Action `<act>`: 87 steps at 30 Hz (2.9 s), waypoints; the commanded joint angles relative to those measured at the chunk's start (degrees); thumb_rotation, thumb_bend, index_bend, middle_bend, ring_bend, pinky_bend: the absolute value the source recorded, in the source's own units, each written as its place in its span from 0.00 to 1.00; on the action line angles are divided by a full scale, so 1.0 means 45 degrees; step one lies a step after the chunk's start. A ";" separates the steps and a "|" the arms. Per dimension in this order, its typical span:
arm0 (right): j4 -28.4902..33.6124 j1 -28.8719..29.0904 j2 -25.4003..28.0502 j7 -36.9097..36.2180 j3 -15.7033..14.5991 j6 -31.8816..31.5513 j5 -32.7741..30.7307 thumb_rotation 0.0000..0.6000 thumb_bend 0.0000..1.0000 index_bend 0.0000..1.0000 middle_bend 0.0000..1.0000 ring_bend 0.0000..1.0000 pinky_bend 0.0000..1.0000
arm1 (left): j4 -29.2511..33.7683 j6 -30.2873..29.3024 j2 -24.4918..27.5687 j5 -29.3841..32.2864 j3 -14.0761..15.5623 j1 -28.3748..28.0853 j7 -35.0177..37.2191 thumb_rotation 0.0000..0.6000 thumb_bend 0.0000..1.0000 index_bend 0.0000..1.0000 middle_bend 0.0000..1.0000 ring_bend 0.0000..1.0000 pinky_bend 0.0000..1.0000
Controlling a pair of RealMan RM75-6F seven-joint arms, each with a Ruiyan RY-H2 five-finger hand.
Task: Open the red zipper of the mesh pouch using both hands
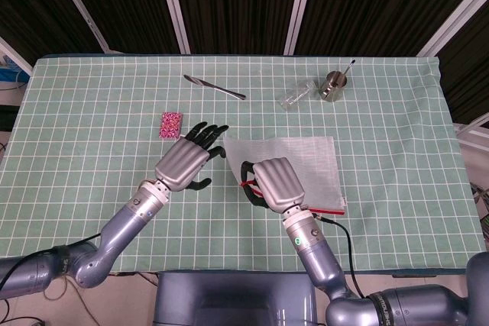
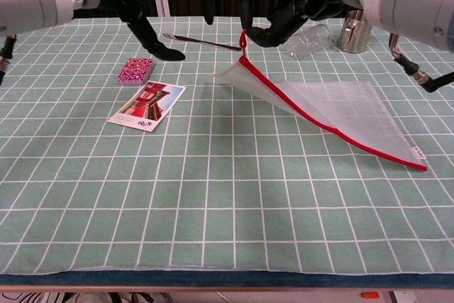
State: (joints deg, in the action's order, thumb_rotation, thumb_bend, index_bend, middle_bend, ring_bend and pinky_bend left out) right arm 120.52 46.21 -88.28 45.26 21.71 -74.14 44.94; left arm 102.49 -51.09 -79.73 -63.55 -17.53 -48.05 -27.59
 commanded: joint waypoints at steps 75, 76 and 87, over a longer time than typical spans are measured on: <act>0.0257 -0.0547 0.1343 -0.1930 -0.1477 -0.1159 0.0147 1.00 0.60 0.67 1.00 1.00 0.98 | -0.0778 -0.2483 -0.2747 0.0399 -0.0234 -0.1391 0.1320 1.00 0.41 0.60 0.07 0.00 0.00; 0.0245 -0.0572 0.1342 -0.1960 -0.1505 -0.1154 0.0160 1.00 0.60 0.67 1.00 1.00 0.98 | -0.0772 -0.2541 -0.2768 0.0365 -0.0266 -0.1394 0.1331 1.00 0.42 0.60 0.07 0.00 0.00; 0.0243 -0.0825 0.1253 -0.2245 -0.1666 -0.1182 0.0349 1.00 0.60 0.67 1.00 1.00 0.98 | -0.0823 -0.3127 -0.3049 0.0053 -0.0637 -0.1380 0.1736 1.00 0.41 0.60 0.07 0.00 0.00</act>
State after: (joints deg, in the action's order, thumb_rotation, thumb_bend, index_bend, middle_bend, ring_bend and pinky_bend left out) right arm 121.61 42.52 -82.61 35.14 14.24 -79.44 46.49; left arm 98.83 -65.00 -93.33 -63.21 -20.25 -54.24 -19.94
